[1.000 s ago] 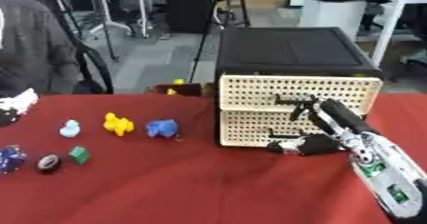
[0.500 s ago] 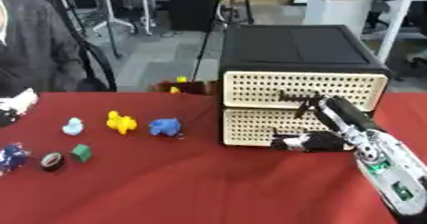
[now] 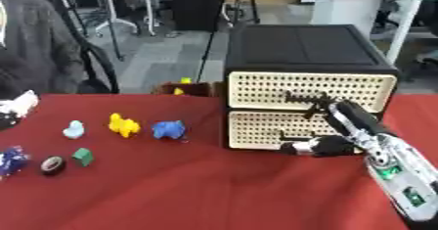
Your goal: Pick up objects from table and place into drawer.
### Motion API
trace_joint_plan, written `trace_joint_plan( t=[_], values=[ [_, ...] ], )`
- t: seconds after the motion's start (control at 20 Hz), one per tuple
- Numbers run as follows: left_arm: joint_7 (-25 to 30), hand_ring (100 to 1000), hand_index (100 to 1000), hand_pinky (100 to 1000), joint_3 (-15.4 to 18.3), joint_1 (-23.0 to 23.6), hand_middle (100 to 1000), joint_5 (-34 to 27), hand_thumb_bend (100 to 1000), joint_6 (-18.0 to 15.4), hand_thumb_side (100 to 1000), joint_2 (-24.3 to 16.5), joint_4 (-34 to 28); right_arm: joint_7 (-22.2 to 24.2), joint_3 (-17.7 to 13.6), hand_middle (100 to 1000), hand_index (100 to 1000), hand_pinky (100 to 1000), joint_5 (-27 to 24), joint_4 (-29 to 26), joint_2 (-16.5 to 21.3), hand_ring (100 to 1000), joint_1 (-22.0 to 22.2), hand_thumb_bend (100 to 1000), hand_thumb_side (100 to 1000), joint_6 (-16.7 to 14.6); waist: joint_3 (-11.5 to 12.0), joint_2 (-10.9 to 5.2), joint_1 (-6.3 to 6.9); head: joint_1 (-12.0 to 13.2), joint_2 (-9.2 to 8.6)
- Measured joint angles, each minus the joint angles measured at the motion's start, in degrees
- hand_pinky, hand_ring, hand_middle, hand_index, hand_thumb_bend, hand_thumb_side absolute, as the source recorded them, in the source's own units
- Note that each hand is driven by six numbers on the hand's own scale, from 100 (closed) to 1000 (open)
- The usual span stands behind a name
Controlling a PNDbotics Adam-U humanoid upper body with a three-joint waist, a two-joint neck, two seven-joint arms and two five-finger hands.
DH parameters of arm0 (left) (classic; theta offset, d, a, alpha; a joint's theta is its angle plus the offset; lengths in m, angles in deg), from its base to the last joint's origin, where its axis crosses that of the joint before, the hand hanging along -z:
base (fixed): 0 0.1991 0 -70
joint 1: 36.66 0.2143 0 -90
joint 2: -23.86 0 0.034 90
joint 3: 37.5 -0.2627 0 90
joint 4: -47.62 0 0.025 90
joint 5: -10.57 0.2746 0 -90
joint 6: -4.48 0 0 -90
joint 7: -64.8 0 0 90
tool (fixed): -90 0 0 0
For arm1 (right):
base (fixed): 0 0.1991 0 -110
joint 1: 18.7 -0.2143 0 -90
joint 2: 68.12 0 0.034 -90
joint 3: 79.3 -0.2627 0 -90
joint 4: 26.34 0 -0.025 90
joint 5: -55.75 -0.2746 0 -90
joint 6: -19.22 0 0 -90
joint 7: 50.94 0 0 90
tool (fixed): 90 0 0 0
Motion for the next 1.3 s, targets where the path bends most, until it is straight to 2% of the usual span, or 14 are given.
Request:
trace_joint_plan(
  t=[0.15, 0.4, 0.75, 1.0, 1.3],
  values=[
    [0.1, 471, 674, 531, 0.0, 0.3, 508, 0.0, 370, -0.1, 323, 0.0, 0.0, 0.0, 0.0, 100, 671, 100, -0.4, -0.2, 0.0, 100, 1.0, 1000, 721, -0.4, -0.8, -0.18, -0.16, 0.0, 0.01],
    [0.2, 470, 673, 530, 0.1, 1.8, 507, 0.0, 361, 0.0, 329, -0.1, 0.5, -0.2, 0.1, 108, 657, 100, -2.9, -3.6, -0.6, 100, 3.7, 1000, 729, -1.0, -2.8, -1.78, -1.29, 0.0, 0.33],
    [0.4, 465, 669, 527, 0.4, 5.2, 503, 0.0, 343, -0.1, 344, -1.7, 1.7, -1.0, 0.3, 113, 652, 100, -7.4, -12.5, -1.1, 100, 9.1, 1000, 770, -1.5, -5.4, -4.38, -3.22, 0.1, 2.66],
    [0.3, 460, 667, 523, 0.4, 7.7, 500, -1.0, 332, -0.7, 358, -2.2, 2.3, -2.6, 0.3, 120, 665, 100, -11.6, -19.2, -1.8, 100, 12.7, 962, 797, -1.7, -6.2, -5.58, -3.76, 0.3, 4.27],
    [-0.9, 455, 666, 516, 0.8, 10.6, 495, -3.5, 322, -2.5, 376, -2.9, 2.5, -4.7, 0.3, 121, 680, 100, -17.2, -24.5, -2.7, 100, 15.7, 925, 812, -1.2, -6.6, -6.07, -3.52, 0.8, 5.24]
  ],
)
